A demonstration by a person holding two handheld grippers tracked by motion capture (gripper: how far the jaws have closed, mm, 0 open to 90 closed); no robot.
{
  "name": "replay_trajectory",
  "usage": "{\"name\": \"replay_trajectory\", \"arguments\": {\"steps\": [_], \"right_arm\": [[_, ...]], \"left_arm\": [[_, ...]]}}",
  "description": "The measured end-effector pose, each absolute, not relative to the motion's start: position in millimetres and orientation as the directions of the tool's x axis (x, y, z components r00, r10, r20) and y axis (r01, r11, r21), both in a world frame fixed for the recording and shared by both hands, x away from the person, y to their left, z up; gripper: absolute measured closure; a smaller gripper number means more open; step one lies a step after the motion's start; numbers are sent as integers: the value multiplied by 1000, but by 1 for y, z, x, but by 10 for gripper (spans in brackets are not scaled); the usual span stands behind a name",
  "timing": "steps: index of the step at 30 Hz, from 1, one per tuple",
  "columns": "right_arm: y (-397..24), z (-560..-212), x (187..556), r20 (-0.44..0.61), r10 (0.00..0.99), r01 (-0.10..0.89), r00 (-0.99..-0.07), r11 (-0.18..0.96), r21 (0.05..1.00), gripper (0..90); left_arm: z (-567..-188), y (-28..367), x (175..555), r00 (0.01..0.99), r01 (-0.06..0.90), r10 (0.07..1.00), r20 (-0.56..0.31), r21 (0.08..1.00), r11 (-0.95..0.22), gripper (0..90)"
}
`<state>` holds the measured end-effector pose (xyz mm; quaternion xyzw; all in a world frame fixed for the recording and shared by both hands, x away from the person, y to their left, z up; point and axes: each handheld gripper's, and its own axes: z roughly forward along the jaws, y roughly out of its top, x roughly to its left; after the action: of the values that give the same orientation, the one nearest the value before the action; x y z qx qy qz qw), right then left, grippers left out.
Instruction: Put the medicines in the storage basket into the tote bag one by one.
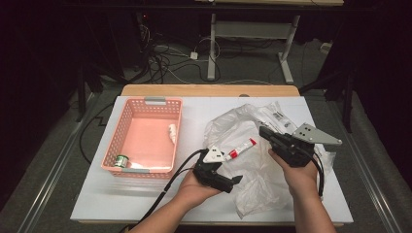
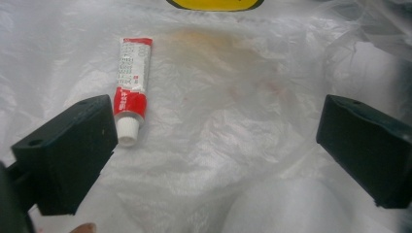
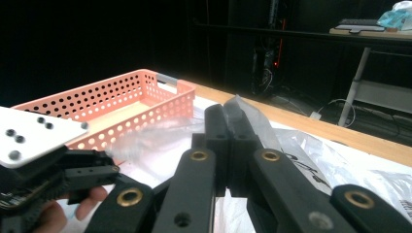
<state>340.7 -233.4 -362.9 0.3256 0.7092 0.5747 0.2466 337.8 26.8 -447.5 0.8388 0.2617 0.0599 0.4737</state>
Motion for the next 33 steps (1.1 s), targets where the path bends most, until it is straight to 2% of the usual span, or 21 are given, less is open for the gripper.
{"name": "replay_trajectory", "arguments": {"steps": [3,17,22,33], "right_arm": [[-234,-363,341,26,746,181,-665,127,975,900],[-235,-364,341,27,748,184,-664,128,975,900],[-235,-364,340,24,749,183,-662,131,974,900],[-235,-364,340,20,749,181,-662,134,974,900]], "left_arm": [[-447,32,331,859,364,497,-121,827,-428,0],[-432,61,311,862,372,481,-159,842,-390,0],[-426,72,308,858,353,494,-140,860,-369,0],[-419,95,304,840,376,521,-153,856,-354,0]]}}
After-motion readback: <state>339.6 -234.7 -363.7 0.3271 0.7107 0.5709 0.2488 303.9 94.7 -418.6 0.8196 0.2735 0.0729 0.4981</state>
